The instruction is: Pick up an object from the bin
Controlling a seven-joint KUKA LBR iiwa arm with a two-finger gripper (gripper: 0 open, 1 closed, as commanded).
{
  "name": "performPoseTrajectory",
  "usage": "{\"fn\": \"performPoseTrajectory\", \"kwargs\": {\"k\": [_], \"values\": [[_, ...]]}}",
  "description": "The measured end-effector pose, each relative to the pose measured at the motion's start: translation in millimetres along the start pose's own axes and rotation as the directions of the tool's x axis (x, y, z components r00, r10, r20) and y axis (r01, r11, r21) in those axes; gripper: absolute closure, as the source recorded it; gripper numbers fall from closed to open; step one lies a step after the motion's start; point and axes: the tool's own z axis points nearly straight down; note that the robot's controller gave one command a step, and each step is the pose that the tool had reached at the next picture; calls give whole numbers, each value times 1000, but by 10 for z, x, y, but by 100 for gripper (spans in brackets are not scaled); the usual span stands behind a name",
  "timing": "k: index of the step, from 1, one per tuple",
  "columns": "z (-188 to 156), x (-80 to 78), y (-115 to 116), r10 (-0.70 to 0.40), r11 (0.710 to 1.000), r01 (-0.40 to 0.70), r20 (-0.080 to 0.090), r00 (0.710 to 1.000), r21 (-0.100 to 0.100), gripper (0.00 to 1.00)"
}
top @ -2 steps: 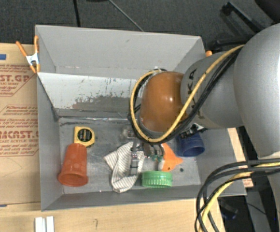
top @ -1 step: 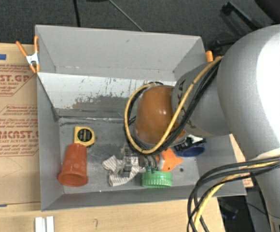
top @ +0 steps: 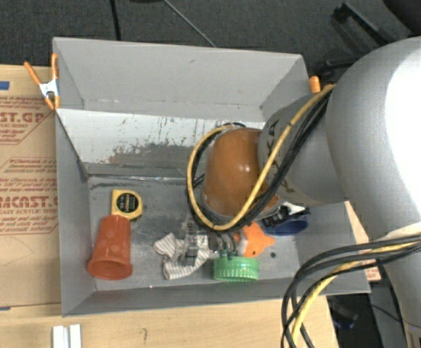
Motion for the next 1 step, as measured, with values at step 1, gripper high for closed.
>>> {"fn": "performPoseTrajectory", "kwargs": {"k": [1], "values": [[-1567,-67,-77,-12,1000,12,6,1000,1,100]]}}
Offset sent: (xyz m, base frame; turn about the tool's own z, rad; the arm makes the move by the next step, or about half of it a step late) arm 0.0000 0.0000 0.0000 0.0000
